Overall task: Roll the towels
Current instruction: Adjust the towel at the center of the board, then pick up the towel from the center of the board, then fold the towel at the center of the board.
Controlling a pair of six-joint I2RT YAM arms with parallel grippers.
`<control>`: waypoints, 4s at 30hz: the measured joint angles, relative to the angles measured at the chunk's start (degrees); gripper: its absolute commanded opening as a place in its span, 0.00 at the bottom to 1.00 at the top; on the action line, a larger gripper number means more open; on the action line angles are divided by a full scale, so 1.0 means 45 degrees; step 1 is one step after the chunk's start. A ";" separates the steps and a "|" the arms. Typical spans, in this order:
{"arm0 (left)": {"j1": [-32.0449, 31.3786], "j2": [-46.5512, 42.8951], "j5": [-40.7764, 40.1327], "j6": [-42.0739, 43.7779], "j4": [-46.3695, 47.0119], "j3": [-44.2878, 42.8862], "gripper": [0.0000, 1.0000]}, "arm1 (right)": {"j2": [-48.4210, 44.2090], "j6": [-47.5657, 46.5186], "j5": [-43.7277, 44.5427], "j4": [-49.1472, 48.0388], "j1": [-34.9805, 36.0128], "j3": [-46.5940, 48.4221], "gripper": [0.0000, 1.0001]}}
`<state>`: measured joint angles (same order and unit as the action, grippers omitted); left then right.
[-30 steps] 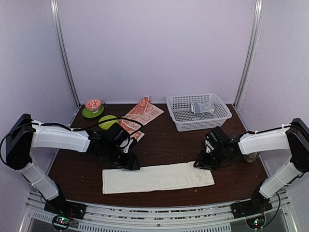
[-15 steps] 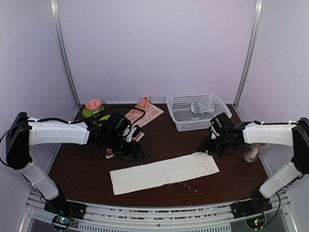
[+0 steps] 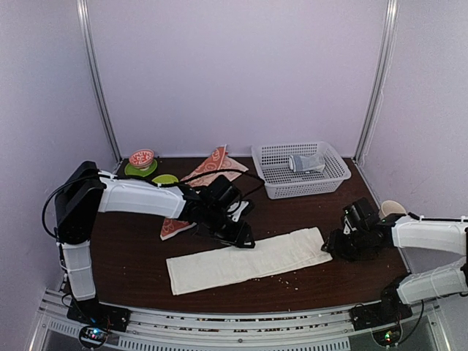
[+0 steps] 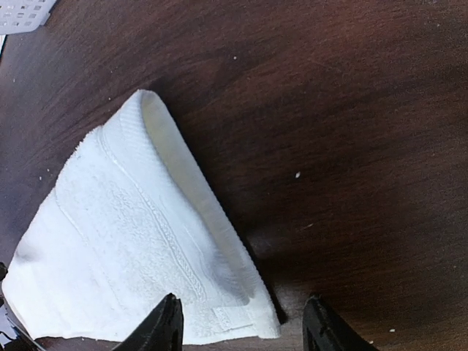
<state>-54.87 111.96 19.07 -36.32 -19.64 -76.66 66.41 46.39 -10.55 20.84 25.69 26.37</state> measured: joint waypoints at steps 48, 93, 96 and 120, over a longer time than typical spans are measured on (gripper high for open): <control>0.0015 0.0024 0.0044 0.0010 0.1078 0.1758 0.42 | 0.3648 -0.0782 0.1962 0.3293 0.1229 0.3147 0.25; 0.0316 -0.7009 -0.2370 -0.0593 -0.0306 0.5265 0.42 | 0.1933 -0.1792 0.1773 0.2331 0.6319 0.6538 0.00; 0.0316 -0.8592 -0.3070 -0.0913 -0.0636 0.6368 0.43 | 0.3206 -0.1651 0.1243 0.1632 0.7130 0.7116 0.00; 0.0350 -1.3877 -0.6295 -0.2531 -0.1661 0.9782 0.42 | 0.9384 -0.1209 -0.0034 0.0602 0.9719 1.2002 0.00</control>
<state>-53.30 49.52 -9.26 -47.70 -27.11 -32.64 108.64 40.95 -10.70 23.55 69.43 80.38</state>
